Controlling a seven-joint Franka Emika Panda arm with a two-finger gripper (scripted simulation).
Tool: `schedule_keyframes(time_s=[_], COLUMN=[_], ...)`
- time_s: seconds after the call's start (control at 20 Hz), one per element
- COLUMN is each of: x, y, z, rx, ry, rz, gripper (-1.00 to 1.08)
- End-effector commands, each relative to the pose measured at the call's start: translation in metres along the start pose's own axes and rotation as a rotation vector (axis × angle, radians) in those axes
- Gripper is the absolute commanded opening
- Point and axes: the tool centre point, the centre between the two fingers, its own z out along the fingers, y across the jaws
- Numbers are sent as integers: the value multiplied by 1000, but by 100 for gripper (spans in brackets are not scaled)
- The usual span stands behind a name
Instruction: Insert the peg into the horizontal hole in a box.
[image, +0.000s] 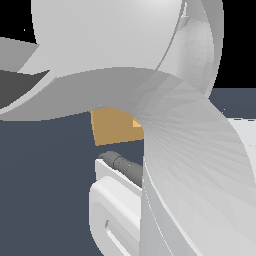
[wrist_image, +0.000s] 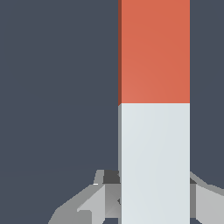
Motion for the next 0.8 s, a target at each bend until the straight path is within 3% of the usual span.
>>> schedule_keyframes(time_s=[0.0, 0.75], x=[23, 145], y=[-1, -51], z=[-6, -28], rx=[-3, -4], ry=[1, 1], rz=[-86, -601], gripper=[-100, -100])
